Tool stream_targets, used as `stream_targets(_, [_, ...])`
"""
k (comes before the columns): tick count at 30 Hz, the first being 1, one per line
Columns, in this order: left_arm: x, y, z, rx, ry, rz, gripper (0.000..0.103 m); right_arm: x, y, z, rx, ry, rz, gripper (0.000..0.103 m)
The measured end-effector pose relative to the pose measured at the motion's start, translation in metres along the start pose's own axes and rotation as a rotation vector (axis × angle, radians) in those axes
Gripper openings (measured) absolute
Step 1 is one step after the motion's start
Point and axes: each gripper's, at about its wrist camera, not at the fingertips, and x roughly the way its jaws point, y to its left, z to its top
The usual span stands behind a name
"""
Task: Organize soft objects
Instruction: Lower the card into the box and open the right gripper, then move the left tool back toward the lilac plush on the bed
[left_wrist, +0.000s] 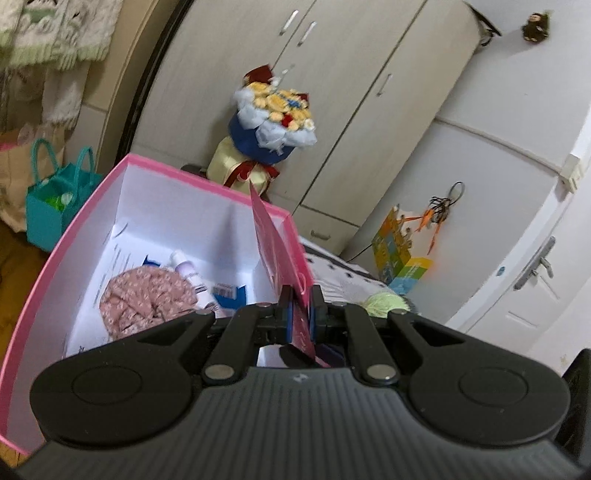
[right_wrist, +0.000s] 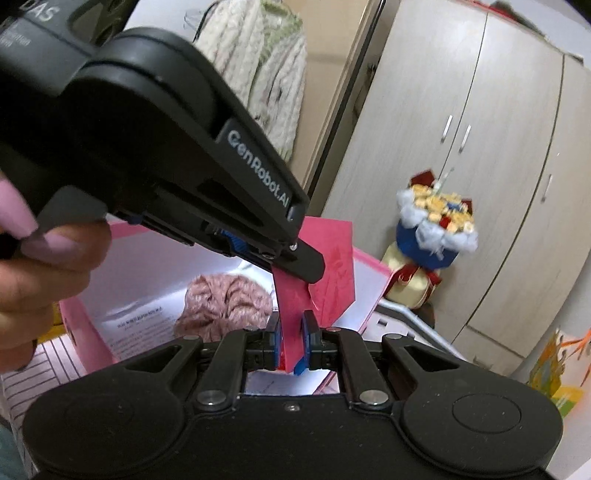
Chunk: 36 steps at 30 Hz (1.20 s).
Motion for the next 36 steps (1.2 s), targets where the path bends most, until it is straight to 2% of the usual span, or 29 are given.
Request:
stream_targets(3, [0.008, 0.009, -0.002, -0.032, 0.029, 0.02, 0.008, 0.011, 0.002, -0.001, -0.031, 0.044, 0.003, 0.012])
stream_targets(7, [0.015, 0.015, -0.001, -0.057, 0.088, 0.069, 0.012, 0.019, -0.002, 0.001, -0.01, 0.089, 0.042, 0.013])
stream_targets(9, [0.014, 0.013, 0.0, -0.051, 0.116, 0.101, 0.016, 0.014, -0.004, 0.001, 0.019, 0.102, 0.067, 0.024])
stream_targets(10, [0.012, 0.012, 0.0, -0.04, 0.124, 0.123, 0.022, 0.011, -0.005, 0.001, 0.033, 0.109, 0.092, 0.029])
stream_targets(11, [0.008, 0.009, 0.0, -0.026, 0.124, 0.149, 0.032, 0.008, -0.007, 0.001, 0.05, 0.111, 0.105, 0.04])
stream_targets(13, [-0.003, 0.005, -0.002, 0.006, 0.102, 0.18, 0.043, 0.003, -0.01, 0.002, 0.07, 0.108, 0.138, 0.046])
stream_targets(15, [-0.017, -0.002, -0.005, 0.042, 0.078, 0.2, 0.046, -0.005, -0.014, 0.002, 0.1, 0.097, 0.165, 0.058])
stream_targets(25, [-0.078, -0.033, -0.011, 0.16, 0.014, 0.247, 0.059, -0.042, -0.025, -0.001, 0.22, 0.082, 0.254, 0.064])
stream_targets(32, [-0.111, -0.06, -0.021, 0.254, -0.004, 0.242, 0.065, -0.071, -0.033, 0.001, 0.247, 0.077, 0.245, 0.067])
stream_targets(36, [-0.129, -0.076, -0.029, 0.305, -0.004, 0.216, 0.066, -0.095, -0.036, 0.001, 0.248, 0.068, 0.236, 0.069])
